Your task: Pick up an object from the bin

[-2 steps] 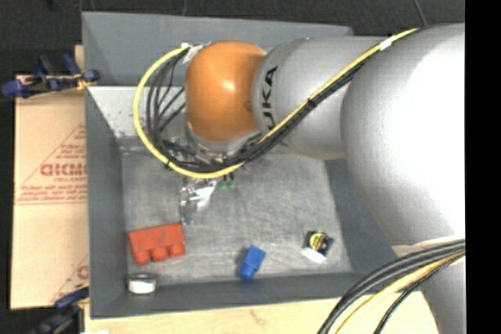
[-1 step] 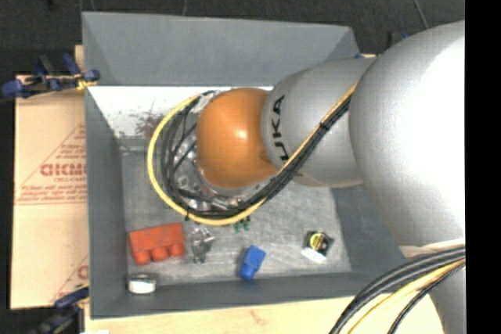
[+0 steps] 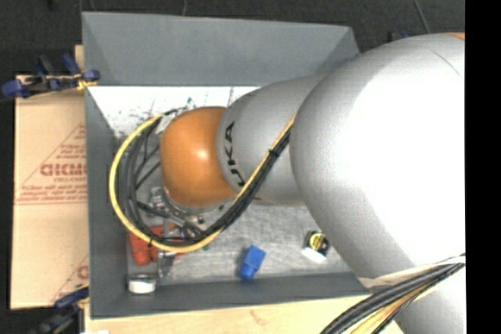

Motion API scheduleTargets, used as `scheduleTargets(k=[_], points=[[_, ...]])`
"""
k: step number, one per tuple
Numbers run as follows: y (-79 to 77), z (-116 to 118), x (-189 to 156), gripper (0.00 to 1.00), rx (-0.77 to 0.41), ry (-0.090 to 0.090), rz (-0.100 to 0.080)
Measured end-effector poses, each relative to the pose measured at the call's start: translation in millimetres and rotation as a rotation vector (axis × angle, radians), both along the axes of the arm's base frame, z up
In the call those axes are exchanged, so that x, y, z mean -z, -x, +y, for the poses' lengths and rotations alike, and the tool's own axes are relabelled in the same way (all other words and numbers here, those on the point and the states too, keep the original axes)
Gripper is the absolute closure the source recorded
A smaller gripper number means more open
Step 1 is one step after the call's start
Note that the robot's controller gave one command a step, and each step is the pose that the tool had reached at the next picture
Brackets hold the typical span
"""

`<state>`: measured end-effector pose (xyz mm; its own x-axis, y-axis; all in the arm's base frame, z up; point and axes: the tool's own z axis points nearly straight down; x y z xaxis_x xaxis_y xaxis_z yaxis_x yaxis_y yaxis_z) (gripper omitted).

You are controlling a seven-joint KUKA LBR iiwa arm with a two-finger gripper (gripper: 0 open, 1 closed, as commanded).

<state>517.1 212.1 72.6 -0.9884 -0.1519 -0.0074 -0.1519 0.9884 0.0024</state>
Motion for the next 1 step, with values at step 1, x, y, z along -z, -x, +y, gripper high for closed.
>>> scheduleTargets(k=[1], points=[[-2.5, 0.2, -2.4, 1.0, 0.004, -0.003, -0.007]])
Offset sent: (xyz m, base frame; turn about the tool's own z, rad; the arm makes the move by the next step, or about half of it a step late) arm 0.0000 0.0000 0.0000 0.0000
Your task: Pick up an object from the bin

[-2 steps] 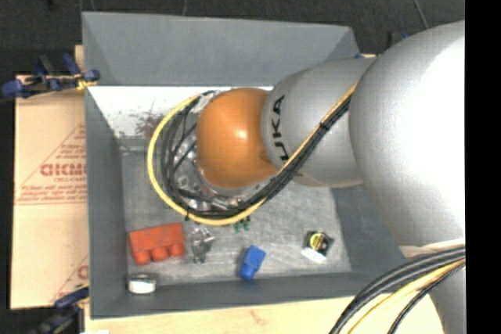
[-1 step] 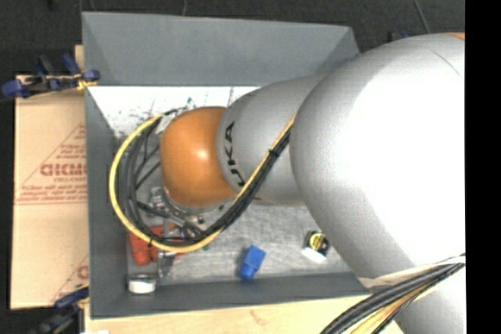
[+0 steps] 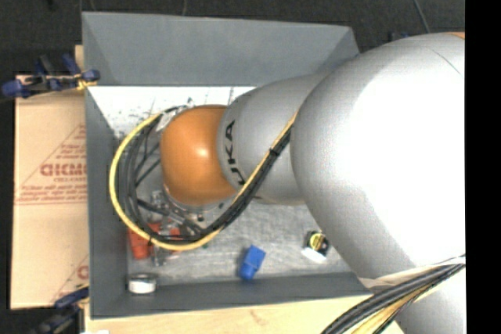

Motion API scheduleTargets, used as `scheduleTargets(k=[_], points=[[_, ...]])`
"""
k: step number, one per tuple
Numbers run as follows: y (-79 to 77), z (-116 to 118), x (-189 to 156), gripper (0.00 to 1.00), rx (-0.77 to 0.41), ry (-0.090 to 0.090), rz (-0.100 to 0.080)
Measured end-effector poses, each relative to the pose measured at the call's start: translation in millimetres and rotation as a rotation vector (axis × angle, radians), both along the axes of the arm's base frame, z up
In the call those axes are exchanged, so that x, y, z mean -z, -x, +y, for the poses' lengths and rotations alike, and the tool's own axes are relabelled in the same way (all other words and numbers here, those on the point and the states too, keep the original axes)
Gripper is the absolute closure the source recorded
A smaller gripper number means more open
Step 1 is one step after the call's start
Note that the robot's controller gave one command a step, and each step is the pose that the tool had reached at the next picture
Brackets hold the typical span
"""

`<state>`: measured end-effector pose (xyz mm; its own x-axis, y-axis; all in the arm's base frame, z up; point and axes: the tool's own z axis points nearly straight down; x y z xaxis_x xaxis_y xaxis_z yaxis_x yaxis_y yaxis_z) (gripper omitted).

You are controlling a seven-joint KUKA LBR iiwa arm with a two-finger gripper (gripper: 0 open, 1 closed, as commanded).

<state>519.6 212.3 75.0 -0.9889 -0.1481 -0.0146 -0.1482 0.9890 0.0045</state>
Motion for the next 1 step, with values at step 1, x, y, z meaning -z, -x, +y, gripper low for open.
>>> scheduleTargets(k=[1], points=[[-13.1, -2.6, -152.6, 1.0, 0.076, 0.001, 0.003]])
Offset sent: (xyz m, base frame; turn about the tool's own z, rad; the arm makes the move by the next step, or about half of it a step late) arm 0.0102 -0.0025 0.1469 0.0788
